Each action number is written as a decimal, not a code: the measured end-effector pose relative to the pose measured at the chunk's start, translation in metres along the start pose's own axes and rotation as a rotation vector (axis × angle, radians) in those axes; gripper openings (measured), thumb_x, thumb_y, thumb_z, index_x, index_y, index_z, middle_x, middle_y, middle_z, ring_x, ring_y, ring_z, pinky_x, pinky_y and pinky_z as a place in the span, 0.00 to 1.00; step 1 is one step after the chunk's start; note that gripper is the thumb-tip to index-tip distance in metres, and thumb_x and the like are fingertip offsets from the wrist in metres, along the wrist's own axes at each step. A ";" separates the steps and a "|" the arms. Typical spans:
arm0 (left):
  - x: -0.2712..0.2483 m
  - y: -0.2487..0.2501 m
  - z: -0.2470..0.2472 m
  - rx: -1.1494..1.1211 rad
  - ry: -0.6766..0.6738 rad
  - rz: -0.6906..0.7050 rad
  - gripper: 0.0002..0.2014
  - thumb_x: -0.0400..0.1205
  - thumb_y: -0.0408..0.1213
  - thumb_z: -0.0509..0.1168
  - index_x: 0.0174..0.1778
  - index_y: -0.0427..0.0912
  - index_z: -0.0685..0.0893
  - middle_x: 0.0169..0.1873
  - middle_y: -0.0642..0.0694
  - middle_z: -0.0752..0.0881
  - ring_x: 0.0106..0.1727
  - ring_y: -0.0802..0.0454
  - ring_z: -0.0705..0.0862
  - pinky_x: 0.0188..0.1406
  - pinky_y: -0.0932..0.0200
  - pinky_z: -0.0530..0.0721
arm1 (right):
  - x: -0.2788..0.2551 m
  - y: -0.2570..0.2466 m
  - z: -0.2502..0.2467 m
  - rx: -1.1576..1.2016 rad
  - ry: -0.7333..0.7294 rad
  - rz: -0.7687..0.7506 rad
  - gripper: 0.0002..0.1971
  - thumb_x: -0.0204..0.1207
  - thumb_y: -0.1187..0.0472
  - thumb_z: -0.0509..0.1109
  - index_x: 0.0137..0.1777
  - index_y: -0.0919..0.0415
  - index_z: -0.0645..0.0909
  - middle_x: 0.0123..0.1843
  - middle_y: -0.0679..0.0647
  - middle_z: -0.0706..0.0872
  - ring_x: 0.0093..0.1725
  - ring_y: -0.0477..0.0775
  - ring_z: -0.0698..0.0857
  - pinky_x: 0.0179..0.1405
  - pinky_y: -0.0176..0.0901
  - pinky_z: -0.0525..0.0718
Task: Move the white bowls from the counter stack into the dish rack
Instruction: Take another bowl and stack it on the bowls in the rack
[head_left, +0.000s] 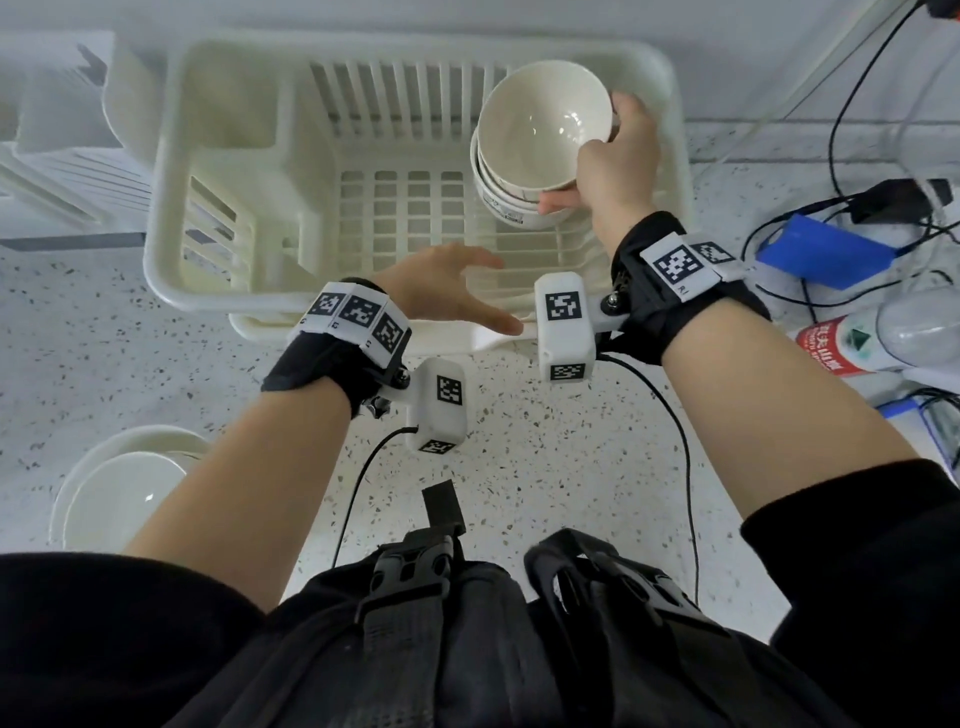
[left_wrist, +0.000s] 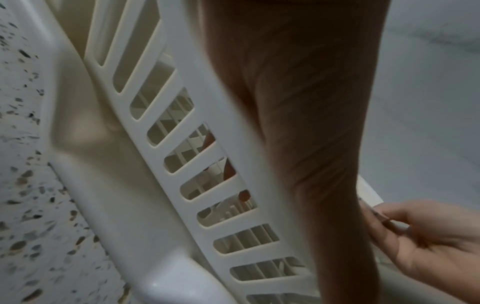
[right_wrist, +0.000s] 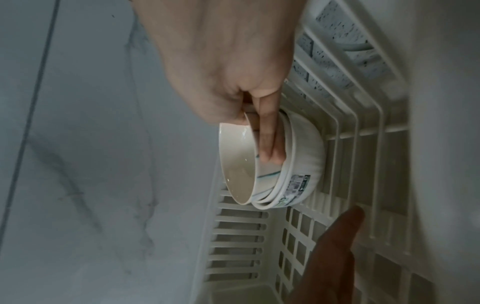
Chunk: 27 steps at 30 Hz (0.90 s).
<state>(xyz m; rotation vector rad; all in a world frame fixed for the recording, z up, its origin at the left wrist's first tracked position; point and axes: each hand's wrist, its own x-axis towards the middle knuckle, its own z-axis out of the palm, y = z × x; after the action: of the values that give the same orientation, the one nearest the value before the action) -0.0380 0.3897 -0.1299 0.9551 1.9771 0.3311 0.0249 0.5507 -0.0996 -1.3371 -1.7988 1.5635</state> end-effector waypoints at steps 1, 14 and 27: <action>0.001 -0.001 0.000 0.002 -0.008 -0.002 0.46 0.59 0.67 0.73 0.74 0.59 0.67 0.79 0.54 0.66 0.79 0.52 0.64 0.80 0.43 0.61 | 0.001 0.001 0.001 -0.007 0.000 0.006 0.26 0.76 0.78 0.51 0.72 0.61 0.70 0.58 0.52 0.71 0.54 0.70 0.84 0.26 0.57 0.91; 0.005 -0.003 0.003 -0.035 0.008 0.008 0.47 0.62 0.62 0.75 0.76 0.55 0.66 0.79 0.53 0.66 0.80 0.51 0.63 0.78 0.48 0.61 | 0.021 0.019 0.007 -0.199 0.035 -0.060 0.26 0.74 0.77 0.54 0.73 0.63 0.71 0.65 0.58 0.74 0.45 0.68 0.87 0.30 0.58 0.92; 0.006 -0.003 0.004 -0.028 0.011 0.015 0.47 0.62 0.62 0.75 0.76 0.54 0.66 0.78 0.53 0.67 0.79 0.51 0.64 0.78 0.49 0.62 | 0.026 0.020 0.008 -0.560 -0.083 -0.104 0.35 0.79 0.75 0.55 0.84 0.64 0.45 0.81 0.60 0.61 0.59 0.66 0.87 0.32 0.43 0.89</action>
<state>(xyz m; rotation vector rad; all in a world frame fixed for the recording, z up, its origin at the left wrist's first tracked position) -0.0384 0.3912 -0.1373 0.9528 1.9711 0.3730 0.0141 0.5668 -0.1276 -1.3867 -2.4313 1.1119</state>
